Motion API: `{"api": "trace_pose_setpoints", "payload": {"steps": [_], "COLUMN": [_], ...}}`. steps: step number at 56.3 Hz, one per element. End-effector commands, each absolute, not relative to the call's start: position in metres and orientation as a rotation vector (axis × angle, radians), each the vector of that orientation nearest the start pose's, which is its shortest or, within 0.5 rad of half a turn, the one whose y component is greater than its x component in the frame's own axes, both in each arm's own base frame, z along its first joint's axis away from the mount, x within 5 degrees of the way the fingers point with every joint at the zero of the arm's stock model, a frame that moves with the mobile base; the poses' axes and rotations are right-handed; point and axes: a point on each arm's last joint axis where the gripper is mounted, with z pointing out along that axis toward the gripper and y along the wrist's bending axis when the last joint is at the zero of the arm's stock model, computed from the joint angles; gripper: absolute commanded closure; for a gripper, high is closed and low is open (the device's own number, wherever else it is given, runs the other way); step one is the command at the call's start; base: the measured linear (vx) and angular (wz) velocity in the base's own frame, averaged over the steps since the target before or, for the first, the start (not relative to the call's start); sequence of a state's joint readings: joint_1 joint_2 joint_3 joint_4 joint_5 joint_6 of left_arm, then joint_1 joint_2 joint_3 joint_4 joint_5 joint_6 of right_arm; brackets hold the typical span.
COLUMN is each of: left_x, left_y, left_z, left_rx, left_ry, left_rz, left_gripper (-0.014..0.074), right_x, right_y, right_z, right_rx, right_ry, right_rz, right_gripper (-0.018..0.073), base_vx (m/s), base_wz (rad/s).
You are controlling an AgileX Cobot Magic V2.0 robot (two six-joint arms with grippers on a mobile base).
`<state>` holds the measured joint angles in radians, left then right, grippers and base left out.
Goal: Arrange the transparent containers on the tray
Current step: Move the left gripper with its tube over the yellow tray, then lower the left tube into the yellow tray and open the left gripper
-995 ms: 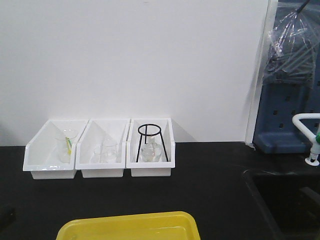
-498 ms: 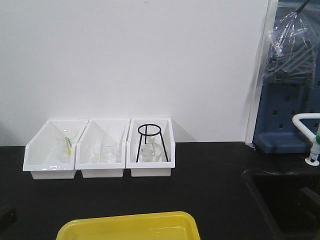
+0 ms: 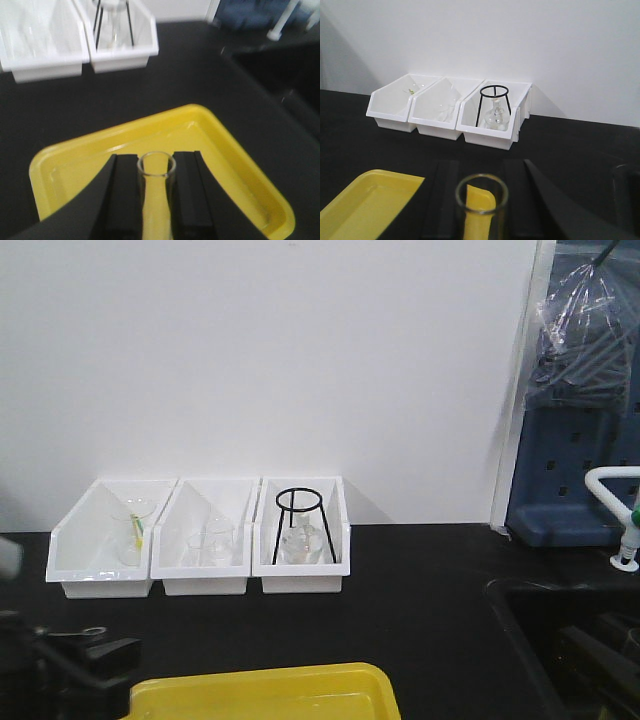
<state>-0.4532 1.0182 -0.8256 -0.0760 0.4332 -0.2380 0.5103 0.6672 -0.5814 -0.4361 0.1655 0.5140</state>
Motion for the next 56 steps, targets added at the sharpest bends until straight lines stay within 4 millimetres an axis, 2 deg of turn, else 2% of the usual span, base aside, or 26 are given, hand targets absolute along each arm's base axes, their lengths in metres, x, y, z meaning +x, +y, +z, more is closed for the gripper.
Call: {"api": "trace_pose_setpoints", "payload": {"steps": [1,5,10,19,27,34,40,47,56], "left_x": [0.220,0.242,0.267,0.293,0.304,0.312,0.316,0.319,0.321], "left_y": [-0.113,-0.122,-0.130,-0.131,-0.129,-0.125,-0.124,-0.123,-0.122], "left_z": [0.346,0.337,0.316,0.273,0.244,0.226,0.213,0.202,0.190], "left_rx": [0.134,0.107,0.054,-0.011,-0.081,-0.217,-0.254,-0.232,-0.188], "left_ry": [2.128,2.195,2.292,2.451,2.563,2.618,2.656,2.687,2.722], "left_rz": [-0.524,-0.516,-0.498,-0.438,-0.411,-0.405,-0.384,-0.344,-0.281], "left_gripper": [0.0594,0.0594,0.0594,0.0594,0.0594,0.0593,0.0581,0.0539,0.0430], "right_x": [0.128,0.129,0.129,0.129,0.129,0.129,0.129,0.129,0.129], "right_y": [0.067,0.068,0.068,0.068,0.068,0.068,0.068,0.068,0.068], "right_z": [0.352,0.351,0.351,0.351,0.351,0.351,0.351,0.351,0.351], "right_rx": [-0.324,-0.325,-0.325,-0.325,-0.325,-0.325,-0.325,-0.323,-0.317], "right_ry": [1.618,1.622,1.622,1.623,1.623,1.623,1.623,1.624,1.627], "right_rz": [0.414,0.413,0.413,0.413,0.412,0.412,0.412,0.415,0.421], "right_gripper": [0.0571,0.0571,0.0571,0.0571,0.0571,0.0571,0.0571,0.0571,0.0571], "base_vx": [0.00,0.00,0.00,0.00,0.00,0.00,0.00,0.00,0.00], "base_wz": [0.00,0.00,0.00,0.00,0.00,0.00,0.00,0.00,0.00]}}
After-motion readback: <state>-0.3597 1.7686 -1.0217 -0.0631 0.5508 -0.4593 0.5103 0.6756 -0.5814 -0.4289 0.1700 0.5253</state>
